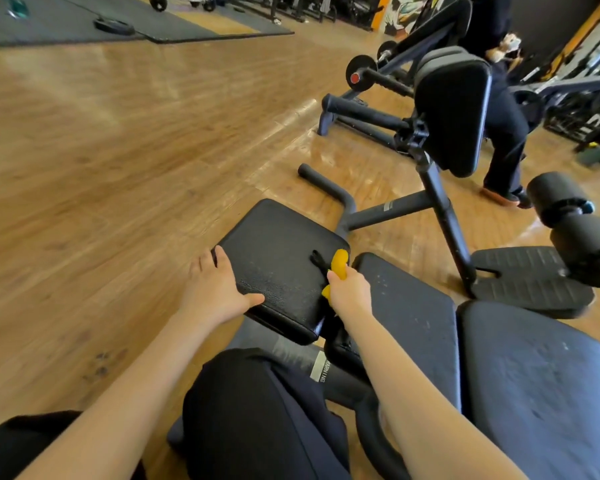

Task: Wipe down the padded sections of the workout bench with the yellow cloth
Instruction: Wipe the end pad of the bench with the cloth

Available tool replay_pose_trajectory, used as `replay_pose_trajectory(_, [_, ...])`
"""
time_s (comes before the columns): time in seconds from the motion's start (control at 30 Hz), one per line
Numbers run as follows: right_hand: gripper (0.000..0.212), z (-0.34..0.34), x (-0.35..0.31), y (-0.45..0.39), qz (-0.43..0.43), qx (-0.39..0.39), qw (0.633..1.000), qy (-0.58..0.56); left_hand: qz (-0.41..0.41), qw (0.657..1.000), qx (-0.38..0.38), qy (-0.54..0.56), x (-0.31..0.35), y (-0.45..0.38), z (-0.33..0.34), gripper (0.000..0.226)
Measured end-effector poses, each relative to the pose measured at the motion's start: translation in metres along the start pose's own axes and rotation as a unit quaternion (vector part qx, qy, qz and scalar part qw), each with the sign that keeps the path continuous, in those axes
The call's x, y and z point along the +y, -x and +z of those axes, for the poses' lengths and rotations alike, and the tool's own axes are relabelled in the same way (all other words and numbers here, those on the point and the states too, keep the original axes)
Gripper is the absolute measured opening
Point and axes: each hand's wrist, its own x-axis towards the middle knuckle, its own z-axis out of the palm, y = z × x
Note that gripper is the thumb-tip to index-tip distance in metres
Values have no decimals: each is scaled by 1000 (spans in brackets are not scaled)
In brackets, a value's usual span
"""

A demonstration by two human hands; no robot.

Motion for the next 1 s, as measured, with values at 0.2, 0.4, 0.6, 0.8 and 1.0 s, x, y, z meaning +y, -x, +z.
replay_pose_trajectory(0.2, [3,9,13,29,-35,-8,999,-38,11,1000,14,19,-7,-2,6,114])
replay_pose_trajectory(0.4, [27,15,20,50,-30,-44,997,-56,17,999,22,21,-11,1,7,114])
replay_pose_trajectory(0.6, [11,-37,13,44,101,-84,921,-367,58,997,39,18,-16,13,11,105])
replay_pose_trajectory(0.8, [14,-51,-42,-9,-12,-69,942,-328,69,995,33,58,-24,23,11,103])
replay_pose_trajectory(1.0, [31,-10,-92,-69,-140,-55,987,-62,26,995,66,69,-23,26,13,106])
